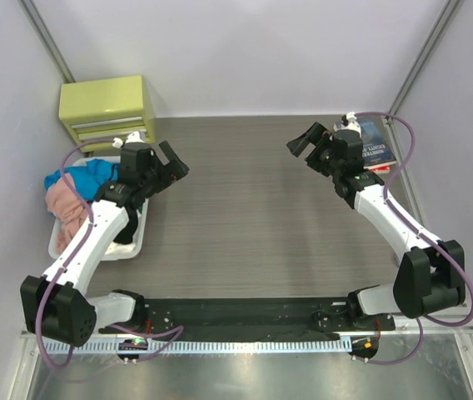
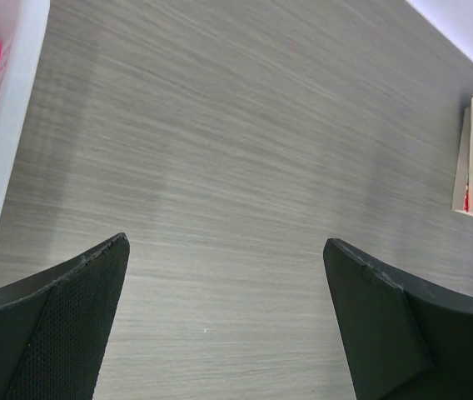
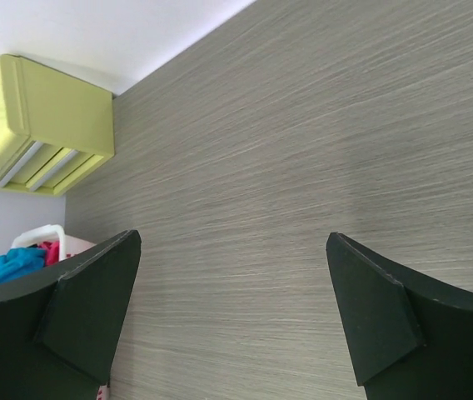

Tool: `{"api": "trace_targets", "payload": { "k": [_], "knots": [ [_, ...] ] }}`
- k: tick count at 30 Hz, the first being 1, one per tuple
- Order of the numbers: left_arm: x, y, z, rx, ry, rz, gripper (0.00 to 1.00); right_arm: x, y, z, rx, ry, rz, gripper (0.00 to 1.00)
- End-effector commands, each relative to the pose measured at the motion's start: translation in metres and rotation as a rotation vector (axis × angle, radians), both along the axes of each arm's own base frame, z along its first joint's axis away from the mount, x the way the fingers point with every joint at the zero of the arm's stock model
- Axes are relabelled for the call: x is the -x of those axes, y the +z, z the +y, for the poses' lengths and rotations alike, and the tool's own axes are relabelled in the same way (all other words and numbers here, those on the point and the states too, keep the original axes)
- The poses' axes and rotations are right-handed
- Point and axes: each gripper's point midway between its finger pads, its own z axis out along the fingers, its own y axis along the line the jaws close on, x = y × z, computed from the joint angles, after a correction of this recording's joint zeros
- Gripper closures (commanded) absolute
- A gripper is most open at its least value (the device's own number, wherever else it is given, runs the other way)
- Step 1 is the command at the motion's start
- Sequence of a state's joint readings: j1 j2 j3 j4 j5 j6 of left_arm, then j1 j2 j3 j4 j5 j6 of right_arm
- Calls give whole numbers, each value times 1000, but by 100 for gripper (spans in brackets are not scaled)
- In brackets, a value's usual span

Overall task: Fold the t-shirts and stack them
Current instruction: Grab crumpled tshirt from bin with the left arm

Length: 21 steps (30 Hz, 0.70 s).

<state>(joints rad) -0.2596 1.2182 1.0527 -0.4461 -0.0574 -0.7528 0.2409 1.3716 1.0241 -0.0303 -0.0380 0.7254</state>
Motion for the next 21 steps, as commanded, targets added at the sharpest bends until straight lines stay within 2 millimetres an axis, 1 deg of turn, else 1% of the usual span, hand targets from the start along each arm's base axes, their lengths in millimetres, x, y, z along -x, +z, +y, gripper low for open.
{"api": "trace_targets", "payload": {
  "k": [1,2,3,4,5,6,7,8,9,10,11,12,13,15,16,17,18,19,21],
  "knots": [
    [-15,38,5,14,39,-129,0,4,45,6,-14,51,-130,0],
    [-13,38,7,8,42,-126,0,9,48,6,-5,61,-141,0],
    [-12,39,10,-5,50,-124,0,11,47,6,8,72,-142,0],
    [-11,44,12,-14,56,-132,0,13,48,6,20,84,-150,0],
    [-7,42,16,-30,64,-111,0,17,45,5,44,91,-135,0],
    [-5,46,19,-43,71,-107,0,20,44,4,59,98,-129,0],
    [-5,65,22,-59,66,-136,0,21,45,2,70,99,-131,0],
    [4,64,28,-91,71,-93,0,21,47,1,87,96,-135,0],
    [8,72,33,-117,78,-90,0,22,54,-1,90,91,-152,0],
    [10,103,44,-164,102,-137,0,22,57,-2,95,86,-159,0],
    [22,102,55,-217,118,-87,0,22,60,-2,98,87,-168,0],
    [29,112,66,-252,146,-85,0,23,62,-2,103,95,-176,0],
    [43,127,87,-312,214,-62,0,23,65,-1,104,104,-189,0],
    [57,138,106,-370,263,-39,0,25,65,3,115,140,-197,0],
    [70,143,119,-398,299,-10,0,25,64,4,115,145,-198,0],
    [78,146,131,-415,354,3,0,25,64,4,115,145,-198,0],
    [83,147,136,-409,381,12,0,25,61,4,116,144,-192,0],
    [93,145,146,-404,421,34,0,24,60,4,115,143,-193,0],
    [101,137,155,-376,483,59,2,23,57,5,109,140,-188,0]
  ]
}}
